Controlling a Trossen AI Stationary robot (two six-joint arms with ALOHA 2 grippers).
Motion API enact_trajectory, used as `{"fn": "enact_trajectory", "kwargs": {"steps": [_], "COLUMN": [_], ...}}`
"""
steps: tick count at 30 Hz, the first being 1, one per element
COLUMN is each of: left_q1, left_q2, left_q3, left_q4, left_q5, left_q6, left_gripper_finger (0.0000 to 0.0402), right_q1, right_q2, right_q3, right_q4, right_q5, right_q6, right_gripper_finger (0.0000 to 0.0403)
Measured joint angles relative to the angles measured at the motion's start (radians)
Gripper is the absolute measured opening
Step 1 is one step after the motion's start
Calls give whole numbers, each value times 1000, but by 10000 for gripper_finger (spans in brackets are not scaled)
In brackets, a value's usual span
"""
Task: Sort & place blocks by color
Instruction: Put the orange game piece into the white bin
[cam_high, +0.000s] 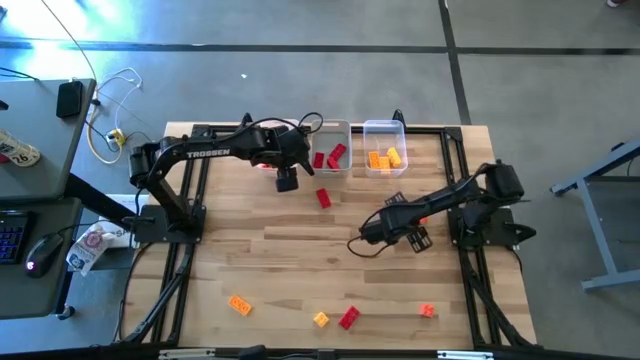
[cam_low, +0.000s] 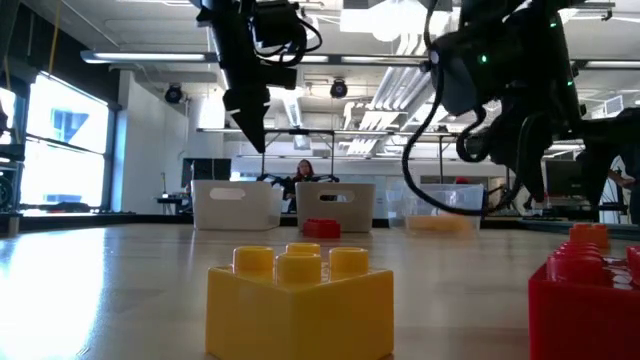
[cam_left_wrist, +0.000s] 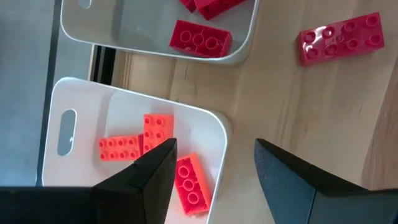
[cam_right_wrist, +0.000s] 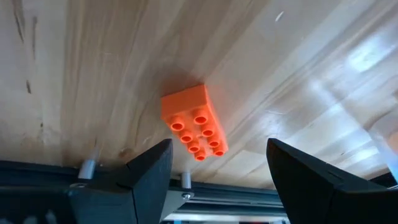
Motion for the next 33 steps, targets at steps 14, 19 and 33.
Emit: {"fn": "enact_trajectory", "kwargs": {"steps": [14, 19, 33], "left_q1": [0, 0, 0], "left_q2": [0, 0, 0], "left_q3": [0, 0, 0], "left_q4": [0, 1, 2], "left_q5": [0, 0, 0], "left_q6": [0, 0, -1], "left_gripper_finger": [200, 200, 200], "right_q1": [17, 18, 18], "right_q2": [47, 47, 47], "right_q3": [-93, -127, -169], "right_q4": [26, 104, 206], "right_q5": [2, -2, -14], "right_q6": [15, 5, 12], "right_gripper_finger": [248, 248, 162]}}
